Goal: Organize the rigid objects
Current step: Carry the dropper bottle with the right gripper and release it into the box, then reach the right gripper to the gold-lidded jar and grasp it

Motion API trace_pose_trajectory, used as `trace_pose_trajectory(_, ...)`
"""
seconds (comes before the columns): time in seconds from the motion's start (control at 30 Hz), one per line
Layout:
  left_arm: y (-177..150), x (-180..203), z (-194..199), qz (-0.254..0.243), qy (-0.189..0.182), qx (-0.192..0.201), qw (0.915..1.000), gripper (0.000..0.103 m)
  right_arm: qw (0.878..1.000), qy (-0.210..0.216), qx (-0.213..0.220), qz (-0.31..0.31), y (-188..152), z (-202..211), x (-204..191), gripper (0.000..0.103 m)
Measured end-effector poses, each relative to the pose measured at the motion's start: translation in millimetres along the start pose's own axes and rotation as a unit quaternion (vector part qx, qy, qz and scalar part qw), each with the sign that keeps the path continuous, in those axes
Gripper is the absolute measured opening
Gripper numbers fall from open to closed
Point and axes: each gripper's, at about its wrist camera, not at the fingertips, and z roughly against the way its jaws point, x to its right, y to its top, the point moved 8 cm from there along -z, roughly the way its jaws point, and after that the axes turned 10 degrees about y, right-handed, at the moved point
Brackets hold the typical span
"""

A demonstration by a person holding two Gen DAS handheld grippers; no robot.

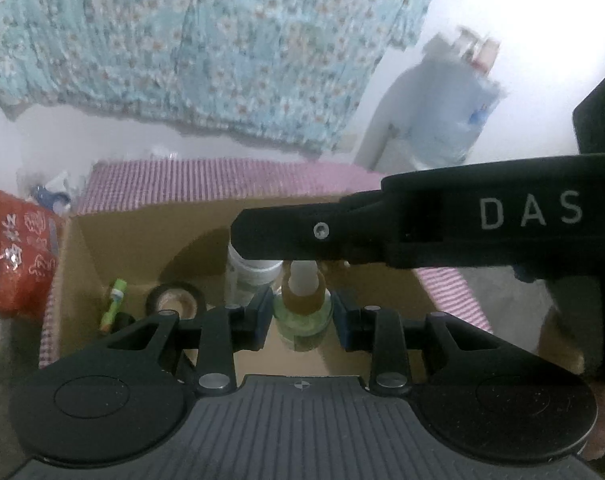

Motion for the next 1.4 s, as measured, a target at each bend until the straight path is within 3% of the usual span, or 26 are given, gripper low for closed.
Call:
trace_pose_trajectory(0.2, -9.7, -4.6, -49.3, -0.006, 0.022, -0.059, 0.9980, 0.031, 0.999, -0.008, -0.024, -0.041, -8.9, -25.1, 53.6, 0.014)
trace_pose_trajectory(0.4, -13.5, -14.4, -73.5, -0.015, 0.048, -0.090, 0.9946, 0.031, 0.997, -0.006, -0.033, -0.069, -18.2, -38.7, 85.4, 0.014)
trace_pose_trajectory(0.7, -13.6, -19.0, -81.6, -0.020, 0.070, -0.105, 0.9918, 0.032, 0.995, -0.008, -0.029, -0.093, -22.7, -41.1, 102.8, 0.016)
trace_pose_trajectory(0.77, -12.0, -19.1, -82.0, -0.018, 0.069, -0.107, 0.9917, 0.037, 0.995, -0.008, -0.021, -0.093, -20.8, -36.0, 101.8, 0.016)
trace_pose_trajectory(0.83, -12.6, -19.7, -80.1, -0.011, 0.067, -0.110, 0.9916, 0.058, 0.996, -0.010, -0.012, -0.090, -18.7, -29.1, 99.4, 0.016)
trace_pose_trajectory(0.93, -10.1, -20.4, -70.1, 0.002, 0.065, -0.100, 0.9929, 0.075, 0.996, -0.014, 0.001, -0.088, -15.1, -16.3, 93.8, 0.017)
trace_pose_trajectory(1.1, -7.7, -19.8, -38.8, 0.013, 0.053, -0.080, 0.9953, 0.084, 0.996, -0.007, 0.035, -0.084, -16.1, 22.0, 73.1, 0.022)
trace_pose_trajectory(1.13, -7.7, -20.0, -31.2, 0.014, 0.052, -0.075, 0.9957, 0.086, 0.995, -0.006, 0.044, -0.084, -18.5, 32.7, 67.7, 0.025)
trace_pose_trajectory(1.2, -8.7, -19.6, -12.3, 0.013, 0.050, -0.060, 0.9969, 0.087, 0.994, -0.004, 0.061, -0.085, -22.3, 51.3, 59.1, 0.040)
trace_pose_trajectory(1.27, -11.1, -18.2, 6.7, 0.012, 0.046, -0.045, 0.9978, 0.092, 0.993, -0.005, 0.080, -0.085, -31.1, 73.1, 48.8, 0.046)
trace_pose_trajectory(1.4, -24.7, -13.6, 44.2, 0.003, 0.034, -0.016, 0.9993, 0.097, 0.989, -0.017, 0.102, -0.101, -60.9, 106.1, 39.3, 0.047)
